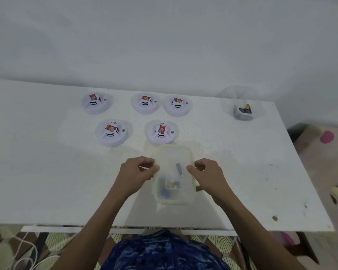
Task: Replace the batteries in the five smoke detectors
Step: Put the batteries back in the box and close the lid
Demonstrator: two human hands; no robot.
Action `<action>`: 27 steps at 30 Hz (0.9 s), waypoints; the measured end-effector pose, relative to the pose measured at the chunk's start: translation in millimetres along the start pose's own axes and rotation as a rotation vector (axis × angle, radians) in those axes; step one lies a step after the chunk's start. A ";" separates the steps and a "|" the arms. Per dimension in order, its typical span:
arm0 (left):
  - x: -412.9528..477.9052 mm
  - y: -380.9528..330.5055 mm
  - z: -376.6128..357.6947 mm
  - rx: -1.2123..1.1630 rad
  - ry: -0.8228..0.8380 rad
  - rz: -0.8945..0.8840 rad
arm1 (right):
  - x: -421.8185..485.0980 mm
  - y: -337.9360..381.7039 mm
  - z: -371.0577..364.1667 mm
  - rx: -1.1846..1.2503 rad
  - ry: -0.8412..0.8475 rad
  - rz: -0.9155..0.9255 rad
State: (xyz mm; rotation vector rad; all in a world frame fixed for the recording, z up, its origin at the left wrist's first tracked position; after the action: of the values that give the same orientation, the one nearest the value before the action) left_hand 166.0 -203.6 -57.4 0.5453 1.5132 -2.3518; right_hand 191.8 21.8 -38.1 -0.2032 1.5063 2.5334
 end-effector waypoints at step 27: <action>2.6 -35.5 -60.6 0.301 0.203 -0.246 | 29.1 -6.1 44.5 -0.250 -0.024 0.322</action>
State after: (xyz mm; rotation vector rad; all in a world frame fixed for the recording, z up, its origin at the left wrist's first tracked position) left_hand 157.7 -133.9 -52.8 0.7231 1.3815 -2.8157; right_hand 163.9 66.5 -28.3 0.0414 1.2985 2.9643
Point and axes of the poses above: each hand's wrist, its own x-axis towards the middle knuckle, its own z-axis out of the back of the hand, y = z × x, the point moved 6 cm from there along x, towards the middle knuckle, and after that the axes turned 14 degrees about z, right-handed, at the moved point
